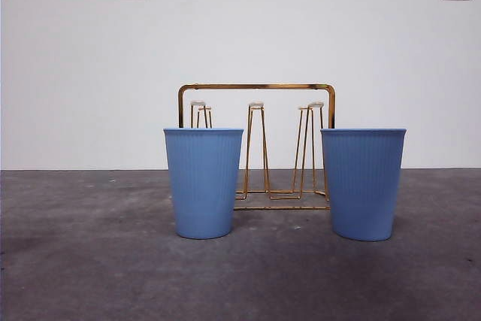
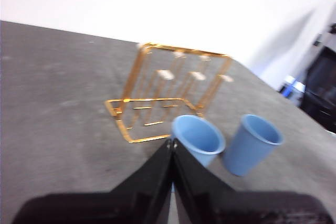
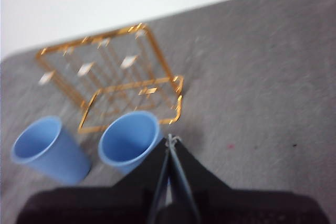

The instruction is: Pick up cup 1,put cup 1 in the cup rack,pick up cup 2,put cup 2 in the cup rack

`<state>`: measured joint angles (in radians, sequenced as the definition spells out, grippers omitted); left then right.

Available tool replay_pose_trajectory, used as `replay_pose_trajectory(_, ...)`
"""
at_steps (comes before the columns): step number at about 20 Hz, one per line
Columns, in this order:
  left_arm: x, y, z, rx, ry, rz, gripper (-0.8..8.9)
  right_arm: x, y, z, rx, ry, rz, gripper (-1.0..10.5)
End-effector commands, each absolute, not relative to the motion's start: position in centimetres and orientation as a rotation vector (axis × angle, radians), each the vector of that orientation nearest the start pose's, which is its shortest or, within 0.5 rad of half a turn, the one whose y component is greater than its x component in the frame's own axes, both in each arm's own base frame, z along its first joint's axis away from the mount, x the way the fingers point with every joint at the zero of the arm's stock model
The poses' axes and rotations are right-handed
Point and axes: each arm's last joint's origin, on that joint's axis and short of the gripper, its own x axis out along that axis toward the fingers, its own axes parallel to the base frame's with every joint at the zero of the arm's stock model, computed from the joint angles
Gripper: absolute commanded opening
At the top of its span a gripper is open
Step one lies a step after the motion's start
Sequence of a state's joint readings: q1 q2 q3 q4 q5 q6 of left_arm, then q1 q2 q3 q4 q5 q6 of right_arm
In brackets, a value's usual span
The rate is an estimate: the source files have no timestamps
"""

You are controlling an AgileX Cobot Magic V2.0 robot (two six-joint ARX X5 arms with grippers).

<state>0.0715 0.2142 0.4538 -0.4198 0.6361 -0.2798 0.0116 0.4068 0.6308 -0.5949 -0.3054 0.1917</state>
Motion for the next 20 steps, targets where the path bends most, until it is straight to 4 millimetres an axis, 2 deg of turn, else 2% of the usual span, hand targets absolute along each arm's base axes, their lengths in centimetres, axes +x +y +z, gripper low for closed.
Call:
replay_pose_trajectory(1,7.8,-1.3,27.5,-0.303,0.273,-0.596,-0.06,9.7,1.1,30.4,0.153,0.457,0.327,-0.1)
replay_pose_trajectory(10,8.8,-1.5,31.1,-0.231,0.437,-0.708,-0.06,10.5,1.3,34.2,0.029,0.659,0.448,-0.1)
replay_pose_trajectory(16,9.9,-1.8,32.5,-0.223,0.49,-0.75,0.14,11.0,1.4,34.9,0.039,0.679,0.464,0.0)
replay_pose_trajectory(17,10.0,-1.9,32.6,-0.224,0.495,-0.754,0.78,11.0,1.4,34.9,0.04,0.679,0.465,0.3)
replay_pose_trajectory(20,10.3,-2.0,32.6,-0.231,0.509,-0.762,5.5,11.0,1.4,34.9,0.046,0.676,0.462,3.1)
